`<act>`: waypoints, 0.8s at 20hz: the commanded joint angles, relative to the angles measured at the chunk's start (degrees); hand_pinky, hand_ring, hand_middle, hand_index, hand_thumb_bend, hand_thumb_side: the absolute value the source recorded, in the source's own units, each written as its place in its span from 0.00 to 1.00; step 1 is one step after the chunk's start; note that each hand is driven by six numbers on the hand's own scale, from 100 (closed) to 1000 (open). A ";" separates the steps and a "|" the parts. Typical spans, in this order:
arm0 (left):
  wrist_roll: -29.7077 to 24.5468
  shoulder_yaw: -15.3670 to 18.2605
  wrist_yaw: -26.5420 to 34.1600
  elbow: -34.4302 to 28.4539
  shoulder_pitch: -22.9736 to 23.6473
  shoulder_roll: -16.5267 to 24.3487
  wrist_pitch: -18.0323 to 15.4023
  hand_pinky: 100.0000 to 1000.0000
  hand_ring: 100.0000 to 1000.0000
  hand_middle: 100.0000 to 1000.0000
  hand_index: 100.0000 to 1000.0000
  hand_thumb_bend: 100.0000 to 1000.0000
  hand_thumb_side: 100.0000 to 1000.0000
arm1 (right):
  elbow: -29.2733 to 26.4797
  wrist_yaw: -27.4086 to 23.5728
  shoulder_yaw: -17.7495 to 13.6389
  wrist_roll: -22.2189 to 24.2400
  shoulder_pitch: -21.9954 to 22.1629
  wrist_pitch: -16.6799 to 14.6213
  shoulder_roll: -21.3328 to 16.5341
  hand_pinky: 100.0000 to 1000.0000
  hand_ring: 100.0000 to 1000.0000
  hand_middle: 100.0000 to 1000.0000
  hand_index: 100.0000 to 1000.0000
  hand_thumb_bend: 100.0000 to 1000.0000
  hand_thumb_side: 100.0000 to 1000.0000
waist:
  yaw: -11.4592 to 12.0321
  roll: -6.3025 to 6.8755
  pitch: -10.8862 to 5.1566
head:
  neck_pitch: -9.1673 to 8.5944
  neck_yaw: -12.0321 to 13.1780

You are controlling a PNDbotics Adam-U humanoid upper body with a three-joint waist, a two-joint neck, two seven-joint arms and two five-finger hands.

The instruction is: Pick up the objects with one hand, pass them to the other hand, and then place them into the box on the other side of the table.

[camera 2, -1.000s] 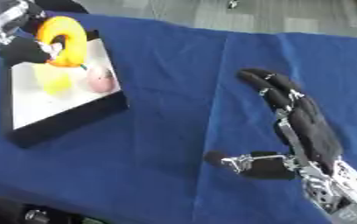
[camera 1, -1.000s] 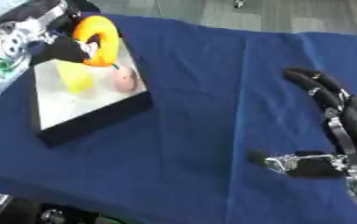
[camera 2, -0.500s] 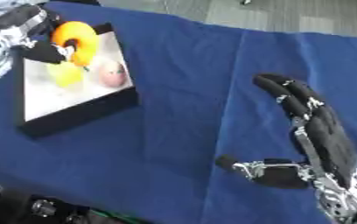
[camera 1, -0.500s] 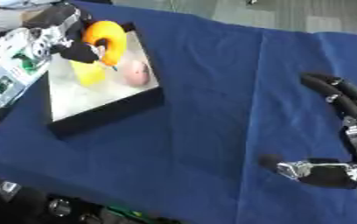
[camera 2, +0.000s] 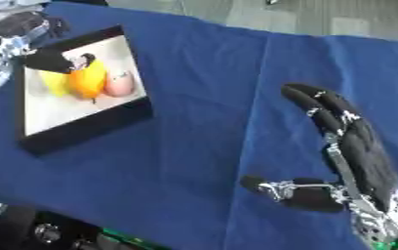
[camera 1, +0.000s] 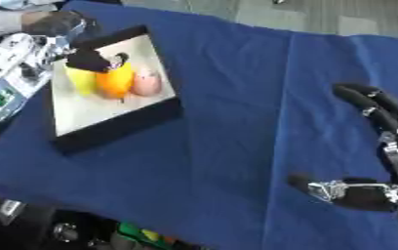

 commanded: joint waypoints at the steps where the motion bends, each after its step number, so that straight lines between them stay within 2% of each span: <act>1: -2.06 1.44 -2.87 -1.30 -0.80 1.47 0.05 0.90 0.80 0.71 0.87 0.35 0.66 | -0.56 0.19 -0.82 -0.53 -0.24 -0.20 -0.81 0.82 0.78 0.79 0.89 0.74 0.43 | 0.08 -0.45 -0.58 | 0.07 -0.30; 5: -2.66 1.87 -2.64 -2.62 -0.82 1.61 0.53 0.90 0.79 0.71 0.87 0.29 0.60 | -0.56 -0.01 -0.89 -0.77 -0.16 -0.48 -0.90 0.82 0.78 0.79 0.89 0.74 0.43 | 0.08 -0.38 -0.68 | 0.07 -0.57; 7: -2.52 2.33 -1.53 -3.82 -0.70 1.69 1.12 0.89 0.78 0.70 0.86 0.13 0.49 | -0.56 -0.22 -1.02 -0.91 -0.13 -0.55 -0.88 0.82 0.78 0.79 0.89 0.73 0.43 | 0.08 -0.31 -0.72 | 0.07 -0.82; 8: -2.11 2.80 -0.40 -4.98 -0.58 1.75 1.59 0.90 0.78 0.71 0.84 0.00 0.36 | -0.56 -0.40 -1.13 -1.05 -0.11 -0.56 -0.84 0.82 0.78 0.79 0.89 0.73 0.43 | 0.09 -0.29 -0.74 | 0.07 -1.22; 9: -1.16 3.56 1.66 -6.94 -0.26 1.86 2.03 0.91 0.78 0.74 0.81 0.00 0.32 | -0.56 -0.62 -1.34 -1.29 -0.07 -0.58 -0.84 0.82 0.78 0.79 0.89 0.73 0.43 | 0.11 -0.28 -0.75 | 0.07 -1.87; 10: 0.41 4.68 4.91 -9.63 0.35 2.05 2.45 0.90 0.75 0.74 0.78 0.00 0.35 | -0.56 -0.92 -1.68 -1.70 0.00 -0.61 -0.87 0.81 0.78 0.79 0.89 0.73 0.42 | 0.13 -0.28 -0.76 | 0.07 -2.82; 12: 5.75 7.46 13.06 -15.10 2.07 2.34 4.35 0.85 0.66 0.69 0.79 0.00 0.52 | -0.56 -1.84 -2.64 -2.91 0.23 -0.59 -1.09 0.81 0.78 0.79 0.89 0.71 0.42 | 0.19 -0.30 -0.77 | 0.07 -4.65; 13: 9.24 8.75 18.12 -17.78 3.14 2.42 5.18 0.83 0.64 0.68 0.80 0.00 0.59 | -0.56 -2.49 -3.31 -3.67 0.39 -0.64 -1.32 0.81 0.78 0.79 0.89 0.66 0.39 | 0.23 -0.33 -0.78 | 0.07 -5.42; 14: 12.92 9.90 23.41 -20.21 4.28 2.44 5.54 0.82 0.64 0.68 0.82 0.00 0.60 | -0.56 -3.31 -4.09 -4.51 0.60 -0.75 -1.58 0.81 0.78 0.79 0.89 0.61 0.36 | 0.23 -0.37 -0.81 | 0.07 -6.09; 15: 16.54 10.74 28.72 -22.26 5.38 2.49 5.26 0.83 0.65 0.70 0.84 0.00 0.58 | -0.56 -4.22 -4.91 -5.32 0.81 -0.96 -1.85 0.81 0.78 0.79 0.89 0.50 0.33 | 0.19 -0.41 -0.84 | 0.07 -6.60; 16: 19.85 11.53 33.84 -24.04 6.53 2.43 3.96 0.83 0.66 0.71 0.85 0.00 0.56 | -0.56 -5.31 -5.94 -6.31 1.14 -1.24 -2.14 0.81 0.78 0.79 0.89 0.45 0.31 | 0.14 -0.47 -0.90 | 0.07 -7.08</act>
